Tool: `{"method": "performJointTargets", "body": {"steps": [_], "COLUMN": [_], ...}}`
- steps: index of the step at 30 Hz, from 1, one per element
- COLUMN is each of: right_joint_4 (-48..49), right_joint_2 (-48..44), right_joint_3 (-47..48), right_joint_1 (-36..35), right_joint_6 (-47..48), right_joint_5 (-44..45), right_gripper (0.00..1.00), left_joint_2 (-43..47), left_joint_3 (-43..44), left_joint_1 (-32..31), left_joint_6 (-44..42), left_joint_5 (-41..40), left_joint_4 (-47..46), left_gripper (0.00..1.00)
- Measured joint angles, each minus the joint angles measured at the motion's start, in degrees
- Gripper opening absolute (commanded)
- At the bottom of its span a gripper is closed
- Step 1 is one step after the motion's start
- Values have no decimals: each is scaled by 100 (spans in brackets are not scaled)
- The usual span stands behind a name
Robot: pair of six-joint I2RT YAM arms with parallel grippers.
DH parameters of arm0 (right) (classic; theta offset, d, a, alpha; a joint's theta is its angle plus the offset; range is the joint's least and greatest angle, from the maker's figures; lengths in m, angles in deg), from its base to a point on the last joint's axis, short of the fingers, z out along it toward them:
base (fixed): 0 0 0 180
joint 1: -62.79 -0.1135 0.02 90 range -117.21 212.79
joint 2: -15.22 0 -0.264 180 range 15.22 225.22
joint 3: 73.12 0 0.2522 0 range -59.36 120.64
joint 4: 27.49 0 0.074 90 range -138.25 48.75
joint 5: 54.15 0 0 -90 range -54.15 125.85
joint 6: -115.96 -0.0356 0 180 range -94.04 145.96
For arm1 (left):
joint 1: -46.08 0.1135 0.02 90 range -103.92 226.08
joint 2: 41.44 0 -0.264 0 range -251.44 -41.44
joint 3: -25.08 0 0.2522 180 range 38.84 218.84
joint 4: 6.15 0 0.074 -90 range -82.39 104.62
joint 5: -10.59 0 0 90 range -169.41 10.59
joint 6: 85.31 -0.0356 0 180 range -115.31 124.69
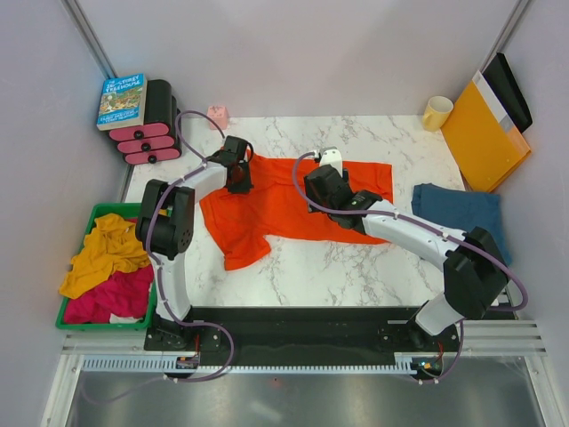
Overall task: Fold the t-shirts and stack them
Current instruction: Fold the flattened tshirt in 1/3 of the way
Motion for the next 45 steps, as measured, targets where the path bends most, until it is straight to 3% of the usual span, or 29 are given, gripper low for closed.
{"method": "performJointTargets", "body": {"steps": [8,25,29,30,35,41,45], "right_joint_4": [0,2,2,2,4,2,42], "right_joint_2": [0,0,0,0,28,74,114], "right_joint_3": [0,-9,-55,-68,-125,-157,-157], "right_joint_1": [0,0,0,0,0,0,0], "right_joint_6": [-13,-70,-72,-72,-72,-87,-116], "right_joint_5": [-20,-44,-44,-44,-46,-140,-190], "right_gripper": [70,70,70,70,70,70,70], "left_joint_2": [2,-291,-643,-737,-1034,-1043,-807], "left_joint_3": [90,1335,1709,1777,1856,1869,1600], "left_joint_1": [20,474,555,575,612,610,564], "left_joint_6": [0,2,2,4,92,192,221], "left_joint_5": [-149,-146,-142,-142,-168,-214,-208], "left_joint_4": [-15,0,15,20,151,264,203], "left_gripper": [2,2,14,28,62,62,55]}}
